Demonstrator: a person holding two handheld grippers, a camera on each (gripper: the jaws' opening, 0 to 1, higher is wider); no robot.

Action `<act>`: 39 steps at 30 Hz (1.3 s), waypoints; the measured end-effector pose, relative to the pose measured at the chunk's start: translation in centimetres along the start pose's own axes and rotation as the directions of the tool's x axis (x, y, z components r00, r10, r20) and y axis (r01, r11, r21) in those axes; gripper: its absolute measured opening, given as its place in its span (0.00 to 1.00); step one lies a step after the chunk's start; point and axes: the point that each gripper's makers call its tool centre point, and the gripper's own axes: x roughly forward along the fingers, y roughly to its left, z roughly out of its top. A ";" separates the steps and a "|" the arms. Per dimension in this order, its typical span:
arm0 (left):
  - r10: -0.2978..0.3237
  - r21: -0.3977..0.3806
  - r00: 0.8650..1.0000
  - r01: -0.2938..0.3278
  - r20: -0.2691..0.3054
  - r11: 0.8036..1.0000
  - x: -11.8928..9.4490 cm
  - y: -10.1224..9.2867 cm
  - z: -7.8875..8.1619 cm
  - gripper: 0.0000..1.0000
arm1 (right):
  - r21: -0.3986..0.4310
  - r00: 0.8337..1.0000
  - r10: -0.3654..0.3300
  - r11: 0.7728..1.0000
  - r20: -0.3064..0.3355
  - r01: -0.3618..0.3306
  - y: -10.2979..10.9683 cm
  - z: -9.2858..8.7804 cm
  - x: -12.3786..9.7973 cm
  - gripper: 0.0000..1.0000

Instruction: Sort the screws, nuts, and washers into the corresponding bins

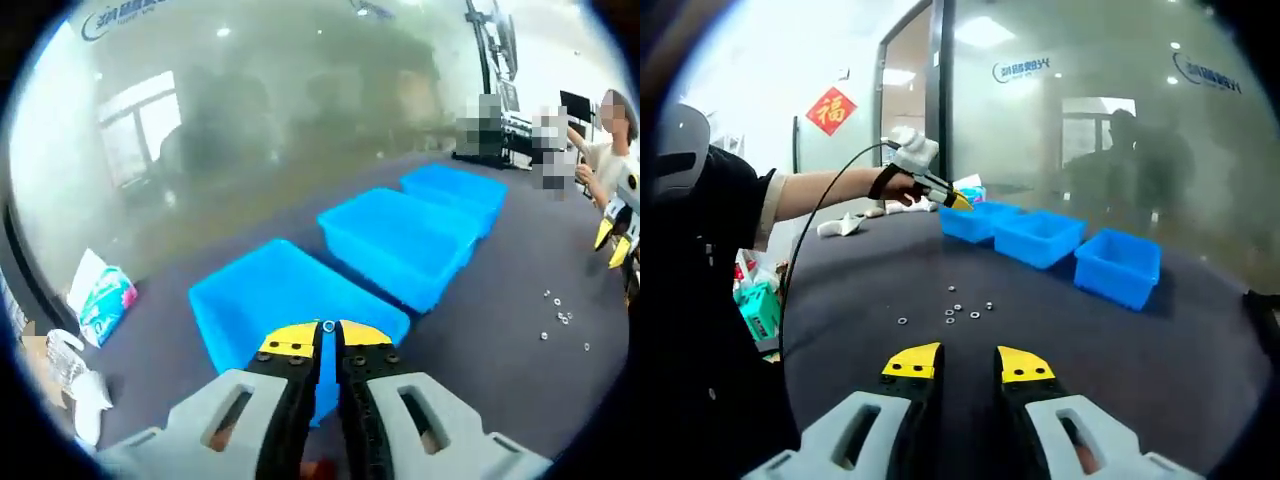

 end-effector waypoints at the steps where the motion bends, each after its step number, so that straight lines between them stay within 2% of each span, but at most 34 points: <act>1: 0.003 -0.016 1.000 -0.003 -0.006 1.000 0.1 0.1 -0.1 0.01 | -0.001 1.000 -0.002 1.000 0.001 0.002 0.0 0.0 -0.1 0.17; 4: 0.008 -0.010 1.000 -0.008 -0.010 1.000 0.2 0.2 -0.2 0.05 | 0.000 1.000 -0.006 1.000 0.004 0.006 -0.1 0.0 -0.2 0.17; 5: 0.007 -0.008 1.000 -0.007 -0.009 1.000 0.2 0.2 -0.2 0.11 | 0.001 1.000 -0.006 1.000 0.005 0.006 -0.1 0.0 -0.3 0.17; 6: 0.004 -0.004 1.000 -0.004 0.008 1.000 0.2 0.3 0.0 0.24 | 0.003 1.000 -0.006 1.000 0.006 0.006 -0.1 0.0 -0.4 0.17; 7: -0.006 -0.013 1.000 0.006 0.024 1.000 0.1 0.2 0.3 0.31 | 0.005 1.000 -0.006 1.000 0.008 0.006 -0.1 0.0 -0.4 0.17; 8: -0.007 -0.012 1.000 0.008 0.024 1.000 0.0 0.2 0.3 0.33 | 0.006 1.000 -0.007 1.000 0.009 0.007 -0.1 0.0 -0.4 0.17; 11: -0.002 -0.014 1.000 0.002 0.015 1.000 -0.2 0.3 0.1 0.33 | 0.008 1.000 -0.009 1.000 0.013 0.009 -0.1 0.1 -0.6 0.17; 21: -0.001 -0.031 0.999 0.002 0.036 1.000 -1.4 0.5 0.4 0.34 | 0.004 1.000 -0.007 1.000 0.020 0.007 0.3 0.3 -0.7 0.17; 32: -0.065 -0.068 0.995 0.070 0.075 0.995 -4.8 -2.6 0.0 0.33 | 0.005 0.999 -0.001 1.000 0.033 0.001 1.0 0.6 -0.9 0.17; 35: -0.074 -0.065 0.994 0.080 0.079 0.995 -6.0 -3.6 -0.6 0.33 | 0.007 0.999 -0.001 1.000 0.037 0.001 1.1 0.6 -0.9 0.17; 37: -0.080 -0.069 0.993 0.086 0.083 0.994 -7.5 -5.4 -1.4 0.33 | 0.005 0.999 -0.002 1.000 0.038 0.002 1.2 0.6 -1.0 0.17; 39: -0.088 -0.072 0.992 0.094 0.087 0.993 -8.1 -5.9 -1.7 0.33 | 0.005 0.999 -0.003 1.000 0.040 0.003 1.3 0.6 -1.2 0.17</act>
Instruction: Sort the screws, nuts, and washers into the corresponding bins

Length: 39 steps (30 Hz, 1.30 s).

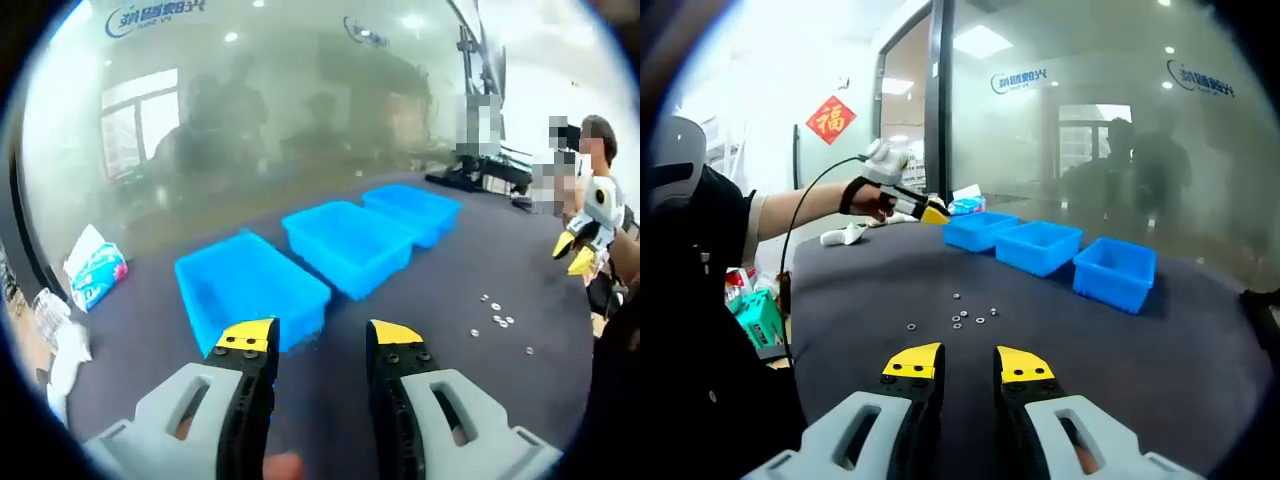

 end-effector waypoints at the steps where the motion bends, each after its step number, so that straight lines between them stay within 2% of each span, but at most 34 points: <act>1: -0.008 -0.001 1.000 0.008 0.005 1.000 -0.3 -0.4 -0.1 0.33 | -0.002 1.000 -0.002 1.000 0.000 0.002 0.0 0.0 -0.1 0.17; 5: -0.053 0.009 0.999 0.053 0.008 0.999 -1.6 -2.2 -0.8 0.33 | 0.000 1.000 -0.008 1.000 0.004 0.008 -0.2 0.0 -0.4 0.17; 16: -0.171 0.082 0.985 0.169 0.023 0.982 -3.7 -8.1 -0.8 0.33 | 0.002 1.000 -0.015 1.000 0.007 0.015 -0.2 0.0 -0.7 0.17; 20: -0.205 0.093 0.978 0.202 0.027 0.975 -3.9 -8.8 -1.3 0.33 | 0.004 1.000 -0.018 1.000 0.011 0.018 -0.3 0.1 -0.9 0.17; 27: -0.230 0.093 0.973 0.227 0.027 0.970 -4.6 -9.8 -2.7 0.33 | 0.004 1.000 -0.026 1.000 0.008 0.026 -0.7 0.0 -1.1 0.17; 29: -0.249 0.104 0.968 0.247 0.005 0.963 -4.7 -10.4 -3.2 0.33 | 0.001 1.000 -0.029 1.000 0.005 0.029 -0.9 0.0 -1.1 0.17; 30: -0.276 0.112 0.961 0.277 -0.024 0.954 -4.8 -11.0 -3.7 0.32 | 0.000 0.999 -0.031 1.000 0.004 0.031 -1.1 -0.1 -1.1 0.17; 32: -0.284 0.125 0.958 0.287 -0.044 0.950 -4.6 -11.2 -3.9 0.31 | -0.002 0.999 -0.036 0.999 0.003 0.036 -1.3 -0.1 -1.2 0.17; 39: -0.313 0.140 0.947 0.320 -0.072 0.937 -3.8 -11.8 -3.8 0.31 | -0.002 0.999 -0.039 0.999 0.006 0.039 -1.5 -0.2 -1.4 0.17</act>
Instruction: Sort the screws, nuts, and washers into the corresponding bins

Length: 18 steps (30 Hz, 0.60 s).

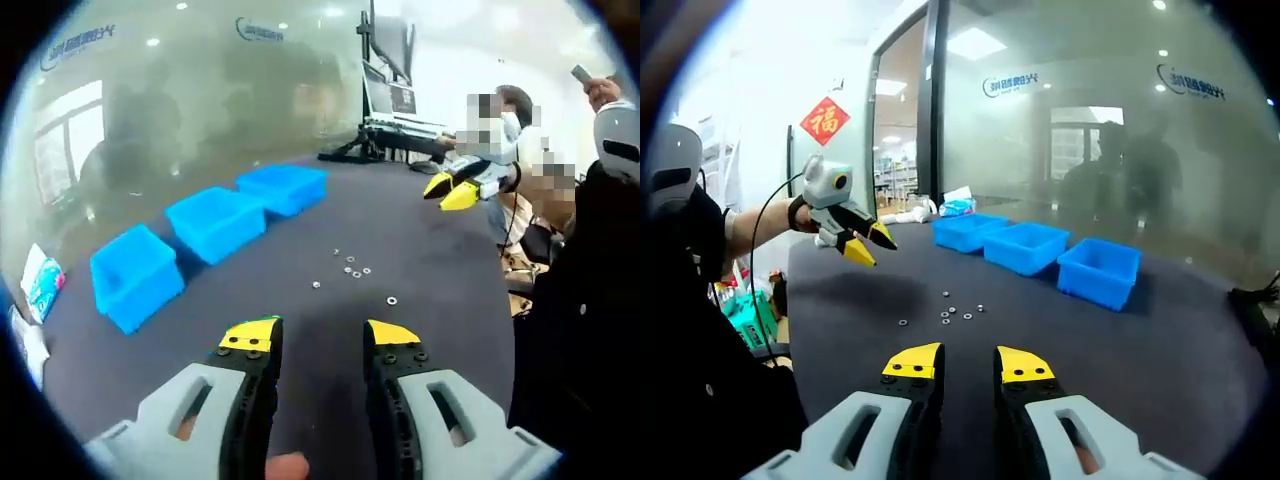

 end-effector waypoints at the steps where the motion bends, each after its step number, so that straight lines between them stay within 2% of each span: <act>1: -0.004 0.003 1.000 0.004 -0.002 1.000 0.1 0.0 0.0 0.31 | 0.000 1.000 0.002 1.000 -0.002 -0.002 0.0 -0.1 -0.1 0.17; 7: -0.045 0.029 0.998 0.046 -0.035 0.998 1.0 -0.4 0.2 0.31 | -0.010 1.000 0.006 1.000 -0.017 -0.006 0.0 -0.5 -0.3 0.18; 12: -0.091 0.066 0.991 0.098 -0.095 0.993 1.9 -0.6 0.1 0.31 | -0.033 0.999 0.013 0.999 -0.044 -0.014 0.2 -1.2 -0.4 0.18; 13: -0.096 0.074 0.990 0.104 -0.103 0.992 2.1 -0.7 0.1 0.31 | -0.034 0.999 0.014 0.999 -0.052 -0.016 0.2 -1.3 -0.4 0.18; 14: -0.096 0.079 0.990 0.105 -0.107 0.991 2.6 -1.6 0.4 0.31 | -0.040 0.998 0.019 0.999 -0.062 -0.021 0.3 -1.5 -0.4 0.18; 18: -0.121 0.098 0.982 0.136 -0.145 0.986 3.1 -2.1 0.3 0.31 | -0.061 0.993 0.036 0.997 -0.114 -0.043 0.4 -2.3 -0.4 0.18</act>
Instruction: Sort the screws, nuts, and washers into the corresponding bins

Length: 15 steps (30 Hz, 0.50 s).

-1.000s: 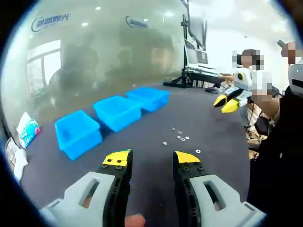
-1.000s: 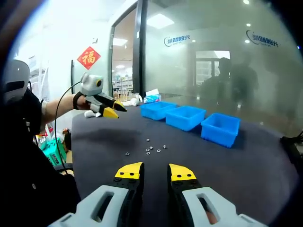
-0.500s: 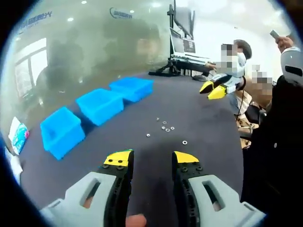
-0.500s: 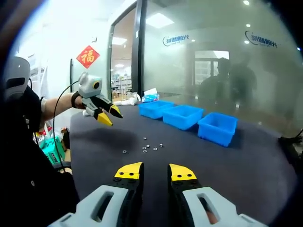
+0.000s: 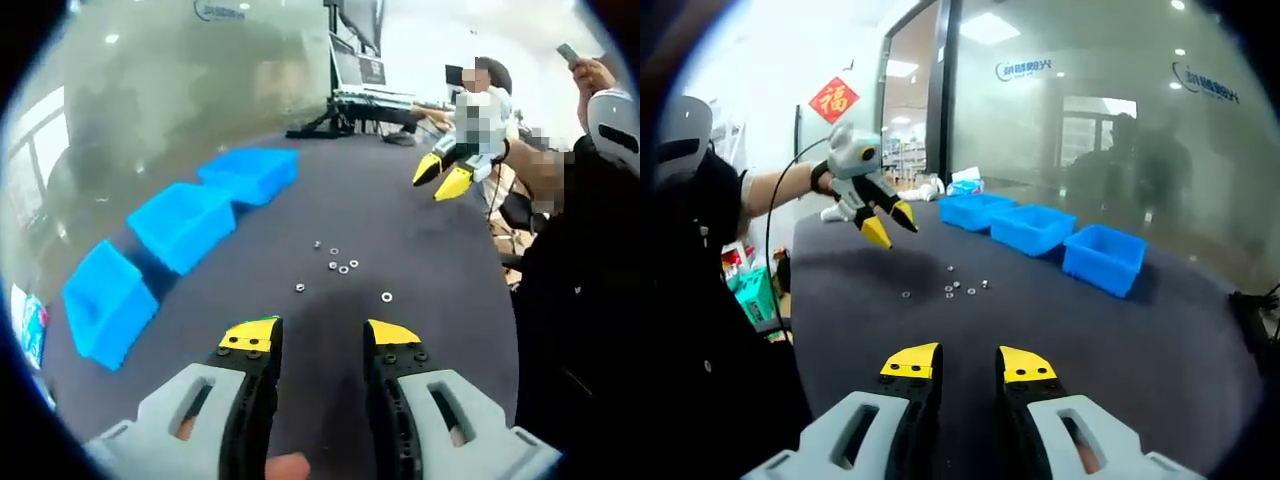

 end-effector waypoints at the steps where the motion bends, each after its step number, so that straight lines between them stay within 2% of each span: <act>1: -0.007 0.005 1.000 0.007 -0.009 1.000 0.1 -0.1 0.0 0.31 | -0.009 1.000 0.009 1.000 -0.015 -0.009 0.1 -0.2 0.0 0.18; 4: -0.028 0.013 0.999 0.029 -0.023 1.000 0.4 -0.5 0.2 0.31 | -0.009 0.997 0.057 0.998 -0.060 -0.058 0.4 -0.4 0.2 0.18; 8: -0.047 0.027 0.997 0.049 -0.055 0.998 0.5 -0.7 -0.1 0.31 | -0.070 0.991 0.066 0.995 -0.116 -0.075 -0.1 -0.4 0.4 0.18; 15: -0.051 0.036 0.996 0.054 -0.079 0.998 0.8 -0.7 0.0 0.30 | -0.096 0.988 0.083 0.991 -0.132 -0.096 -0.1 0.6 0.6 0.18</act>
